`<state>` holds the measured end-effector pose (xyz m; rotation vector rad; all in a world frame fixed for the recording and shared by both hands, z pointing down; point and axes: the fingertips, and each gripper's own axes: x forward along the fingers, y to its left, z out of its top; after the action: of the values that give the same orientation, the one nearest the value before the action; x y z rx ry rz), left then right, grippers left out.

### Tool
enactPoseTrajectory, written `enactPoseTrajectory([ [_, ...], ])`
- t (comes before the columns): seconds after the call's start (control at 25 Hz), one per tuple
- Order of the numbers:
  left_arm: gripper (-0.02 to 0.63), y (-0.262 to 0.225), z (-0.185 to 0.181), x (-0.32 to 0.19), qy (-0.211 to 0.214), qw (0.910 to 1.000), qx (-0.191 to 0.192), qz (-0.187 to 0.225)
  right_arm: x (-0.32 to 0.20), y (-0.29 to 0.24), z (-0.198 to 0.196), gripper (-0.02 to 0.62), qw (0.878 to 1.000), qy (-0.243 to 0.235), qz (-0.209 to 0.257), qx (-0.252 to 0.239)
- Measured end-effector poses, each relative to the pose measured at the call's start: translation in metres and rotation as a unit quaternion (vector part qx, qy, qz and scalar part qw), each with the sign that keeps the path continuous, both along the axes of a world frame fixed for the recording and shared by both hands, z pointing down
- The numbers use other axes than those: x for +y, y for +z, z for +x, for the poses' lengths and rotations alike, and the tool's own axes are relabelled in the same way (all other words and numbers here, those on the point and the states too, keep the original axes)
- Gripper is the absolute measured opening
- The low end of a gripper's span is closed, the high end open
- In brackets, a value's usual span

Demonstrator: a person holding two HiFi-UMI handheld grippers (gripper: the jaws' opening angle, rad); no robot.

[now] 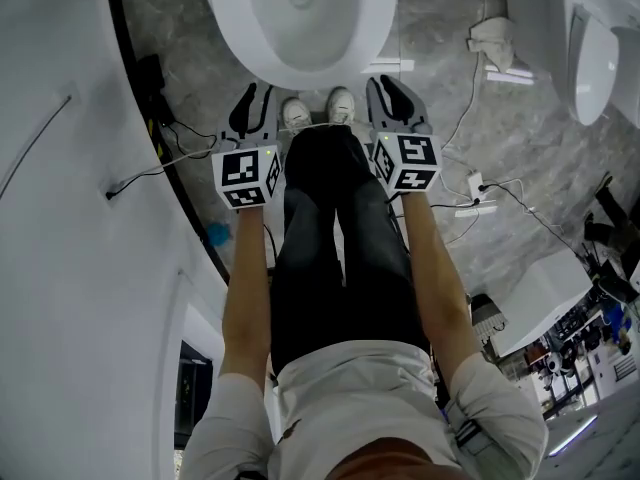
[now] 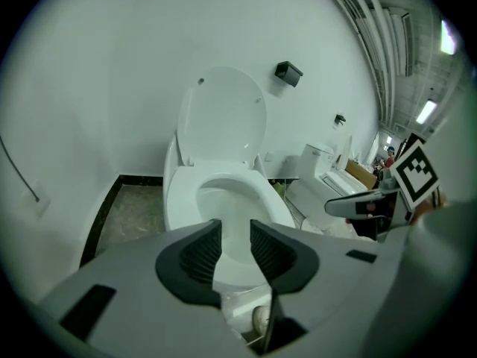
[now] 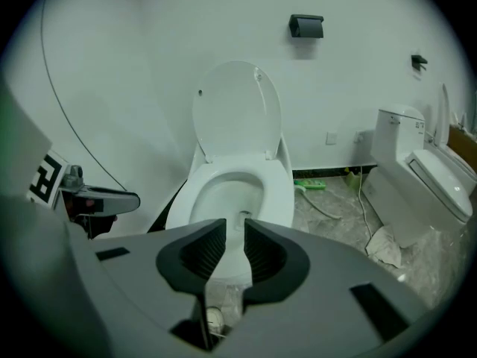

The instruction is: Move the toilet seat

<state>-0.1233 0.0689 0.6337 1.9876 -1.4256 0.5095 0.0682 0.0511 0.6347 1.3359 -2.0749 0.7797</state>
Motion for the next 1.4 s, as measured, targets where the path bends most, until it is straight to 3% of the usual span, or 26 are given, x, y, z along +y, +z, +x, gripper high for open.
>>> enactPoseTrajectory([
  [0.36, 0.182, 0.062, 0.005, 0.002, -0.012, 0.9984, 0.0, -0.056, -0.002, 0.063, 0.007, 0.169, 0.998, 0.015, -0.058, -0.004],
  [0.72, 0.26, 0.106, 0.003, -0.004, -0.016, 0.9942, 0.0, -0.106, -0.003, 0.109, 0.002, 0.298, 0.991, 0.014, -0.127, -0.032],
  [0.92, 0.357, 0.124, -0.001, -0.006, -0.025, 0.9908, 0.003, -0.133, -0.008, 0.121, -0.001, 0.368, 0.986, 0.025, -0.15, -0.064],
  [1.08, 0.389, 0.136, 0.001, -0.005, -0.027, 0.9882, 0.013, -0.151, -0.01, 0.13, -0.002, 0.387, 0.984, 0.029, -0.163, -0.071],
  [1.4, 0.391, 0.154, 0.012, 0.0, -0.035, 0.9798, 0.032, -0.194, -0.009, 0.143, -0.008, 0.387, 0.979, 0.025, -0.187, -0.078],
])
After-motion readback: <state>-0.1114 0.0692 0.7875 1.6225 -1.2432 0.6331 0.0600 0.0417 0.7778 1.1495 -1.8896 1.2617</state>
